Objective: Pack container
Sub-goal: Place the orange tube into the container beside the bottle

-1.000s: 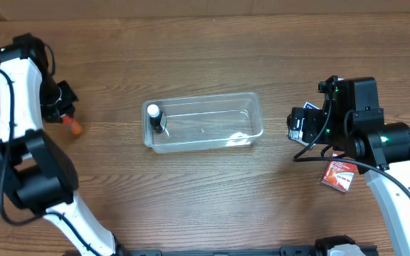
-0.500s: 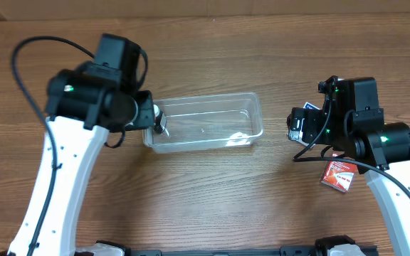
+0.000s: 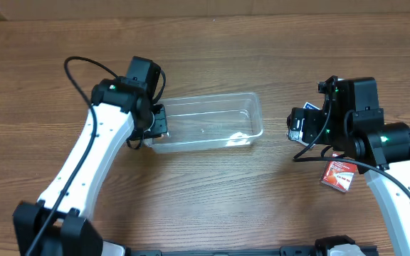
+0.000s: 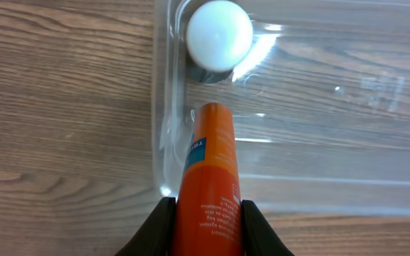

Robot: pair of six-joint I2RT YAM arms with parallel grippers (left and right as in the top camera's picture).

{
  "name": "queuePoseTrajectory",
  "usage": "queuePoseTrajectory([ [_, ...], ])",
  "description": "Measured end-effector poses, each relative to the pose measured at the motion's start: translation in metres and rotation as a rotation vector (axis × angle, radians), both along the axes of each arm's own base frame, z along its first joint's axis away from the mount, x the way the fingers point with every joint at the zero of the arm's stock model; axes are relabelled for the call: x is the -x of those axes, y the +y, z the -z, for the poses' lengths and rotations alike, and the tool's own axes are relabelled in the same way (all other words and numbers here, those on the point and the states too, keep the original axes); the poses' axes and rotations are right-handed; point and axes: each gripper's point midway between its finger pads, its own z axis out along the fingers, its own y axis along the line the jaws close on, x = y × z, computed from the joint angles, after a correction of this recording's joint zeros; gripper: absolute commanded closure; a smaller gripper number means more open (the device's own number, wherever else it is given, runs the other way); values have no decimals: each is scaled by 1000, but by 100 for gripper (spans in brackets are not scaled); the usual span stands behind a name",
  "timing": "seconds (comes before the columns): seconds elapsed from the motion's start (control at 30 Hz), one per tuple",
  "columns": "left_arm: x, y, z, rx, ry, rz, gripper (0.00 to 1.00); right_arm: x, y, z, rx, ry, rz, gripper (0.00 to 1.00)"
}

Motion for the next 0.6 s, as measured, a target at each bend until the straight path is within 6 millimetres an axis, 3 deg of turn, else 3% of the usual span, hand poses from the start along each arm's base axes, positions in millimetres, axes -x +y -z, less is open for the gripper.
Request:
queuePoseTrajectory([
  [0.17,-7,-2,33,-22,81,-3,95,0,0,0,0,0,0,0],
  [0.23,-9,-3,42,-27,95,-3,84,0,0,0,0,-1,0,0],
  [0.3,-9,-2,48,-32,113,-3,61,0,0,0,1,0,0,0],
  [0.37,-9,-3,49,-31,118,-6,50,1,0,0,0,3,0,0],
  [0.6,-8,-4,49,-25,124,-9,48,1,0,0,1,3,0,0],
])
